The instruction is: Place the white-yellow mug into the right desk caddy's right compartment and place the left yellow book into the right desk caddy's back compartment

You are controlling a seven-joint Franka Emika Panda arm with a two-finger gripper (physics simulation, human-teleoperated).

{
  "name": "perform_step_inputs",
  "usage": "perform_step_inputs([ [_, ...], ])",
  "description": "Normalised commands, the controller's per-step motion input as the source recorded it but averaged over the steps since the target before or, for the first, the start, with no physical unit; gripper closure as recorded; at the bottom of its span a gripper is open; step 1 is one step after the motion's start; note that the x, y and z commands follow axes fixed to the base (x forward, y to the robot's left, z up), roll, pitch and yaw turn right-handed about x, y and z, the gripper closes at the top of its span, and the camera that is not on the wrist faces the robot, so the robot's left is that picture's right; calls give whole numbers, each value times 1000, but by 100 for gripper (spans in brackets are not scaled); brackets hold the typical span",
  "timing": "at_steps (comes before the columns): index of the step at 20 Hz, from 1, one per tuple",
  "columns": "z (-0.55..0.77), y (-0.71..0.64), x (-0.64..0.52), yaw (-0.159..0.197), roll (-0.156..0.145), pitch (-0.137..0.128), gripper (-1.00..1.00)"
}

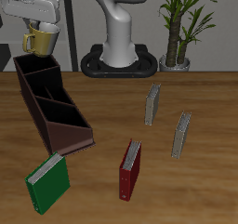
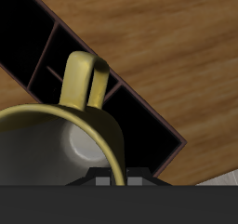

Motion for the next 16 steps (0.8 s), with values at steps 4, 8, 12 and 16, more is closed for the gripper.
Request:
perform_step_inputs([
  [4, -12, -309, -71, 47, -45, 6, 100],
  [8, 53, -113, -60, 24, -5, -23, 100],
  [12, -129, -10, -17, 57, 59, 51, 100],
  [16, -181, -33, 9, 113, 102, 47, 100],
])
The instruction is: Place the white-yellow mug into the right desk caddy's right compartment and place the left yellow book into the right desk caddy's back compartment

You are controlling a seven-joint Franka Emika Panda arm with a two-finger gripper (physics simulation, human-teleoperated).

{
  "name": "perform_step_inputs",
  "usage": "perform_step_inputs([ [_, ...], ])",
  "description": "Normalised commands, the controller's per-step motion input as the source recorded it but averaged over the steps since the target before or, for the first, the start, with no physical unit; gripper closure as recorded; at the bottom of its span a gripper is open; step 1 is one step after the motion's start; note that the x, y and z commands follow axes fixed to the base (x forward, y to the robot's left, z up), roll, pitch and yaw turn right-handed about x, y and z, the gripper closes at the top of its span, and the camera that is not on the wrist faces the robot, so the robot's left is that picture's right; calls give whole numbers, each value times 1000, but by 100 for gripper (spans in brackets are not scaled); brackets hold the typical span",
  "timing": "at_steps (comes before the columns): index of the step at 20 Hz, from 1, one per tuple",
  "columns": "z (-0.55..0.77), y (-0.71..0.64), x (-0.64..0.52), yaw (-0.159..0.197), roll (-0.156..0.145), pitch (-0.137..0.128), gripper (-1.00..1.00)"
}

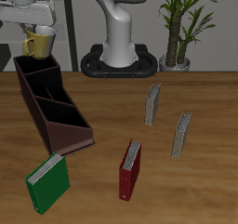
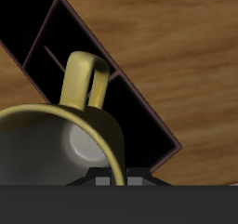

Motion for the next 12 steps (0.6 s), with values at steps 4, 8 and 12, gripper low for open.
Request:
perform_step_inputs([
  [4, -234, -200, 8, 45, 54, 55, 100],
  [8, -71, -178, -14, -2, 22, -1, 100],
  [12, -113, 68, 17, 25, 12, 8, 100],
])
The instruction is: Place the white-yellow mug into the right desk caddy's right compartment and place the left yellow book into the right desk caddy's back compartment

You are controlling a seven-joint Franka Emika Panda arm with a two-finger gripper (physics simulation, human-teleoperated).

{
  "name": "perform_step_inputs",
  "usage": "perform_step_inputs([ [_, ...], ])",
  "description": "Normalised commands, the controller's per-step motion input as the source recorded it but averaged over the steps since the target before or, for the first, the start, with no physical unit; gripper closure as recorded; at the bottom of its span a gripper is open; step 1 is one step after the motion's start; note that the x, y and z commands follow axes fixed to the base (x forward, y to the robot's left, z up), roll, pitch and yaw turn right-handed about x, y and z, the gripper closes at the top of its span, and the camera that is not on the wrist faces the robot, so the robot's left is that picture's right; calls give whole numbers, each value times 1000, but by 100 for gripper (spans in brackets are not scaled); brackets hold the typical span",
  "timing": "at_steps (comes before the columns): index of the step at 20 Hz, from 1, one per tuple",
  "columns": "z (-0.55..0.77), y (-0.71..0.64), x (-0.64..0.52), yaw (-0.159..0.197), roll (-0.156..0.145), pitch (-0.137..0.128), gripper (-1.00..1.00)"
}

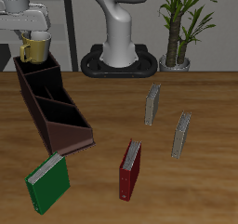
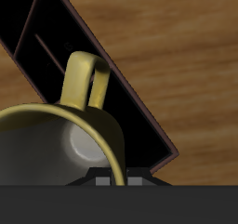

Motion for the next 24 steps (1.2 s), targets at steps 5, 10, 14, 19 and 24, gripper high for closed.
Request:
perform_step_inputs([
  [5, -115, 91, 24, 7, 22, 22, 100],
  [10, -104, -67, 37, 17, -2, 4, 100],
  [14, -237, -77, 118, 29, -24, 34, 100],
  [19, -98, 28, 23, 25, -19, 4, 100],
  [24, -109, 124, -160, 41, 26, 22, 100],
])
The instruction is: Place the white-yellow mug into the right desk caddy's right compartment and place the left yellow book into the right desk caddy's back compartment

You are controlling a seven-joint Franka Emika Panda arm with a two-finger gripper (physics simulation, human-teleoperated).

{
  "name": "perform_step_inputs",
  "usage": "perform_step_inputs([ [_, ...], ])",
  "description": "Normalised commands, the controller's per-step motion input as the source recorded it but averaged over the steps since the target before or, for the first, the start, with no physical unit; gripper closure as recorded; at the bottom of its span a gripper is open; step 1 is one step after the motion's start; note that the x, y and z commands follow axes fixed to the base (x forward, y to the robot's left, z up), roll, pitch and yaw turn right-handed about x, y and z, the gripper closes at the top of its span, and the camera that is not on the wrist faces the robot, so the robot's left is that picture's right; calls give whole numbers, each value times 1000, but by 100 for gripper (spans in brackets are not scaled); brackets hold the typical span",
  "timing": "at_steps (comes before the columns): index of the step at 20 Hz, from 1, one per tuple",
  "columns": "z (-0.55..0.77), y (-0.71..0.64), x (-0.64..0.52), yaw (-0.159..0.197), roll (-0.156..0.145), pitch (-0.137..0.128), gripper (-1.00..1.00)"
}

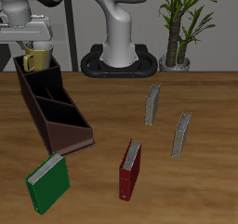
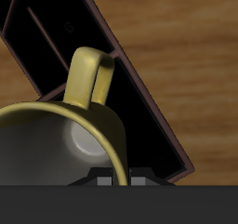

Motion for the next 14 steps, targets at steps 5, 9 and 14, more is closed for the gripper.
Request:
perform_step_inputs([
  [5, -65, -74, -127, -6, -27, 6, 100],
  [9, -49, 14, -161, 8, 11, 3, 100],
  [14, -46, 110, -126, -8, 23, 15, 100],
])
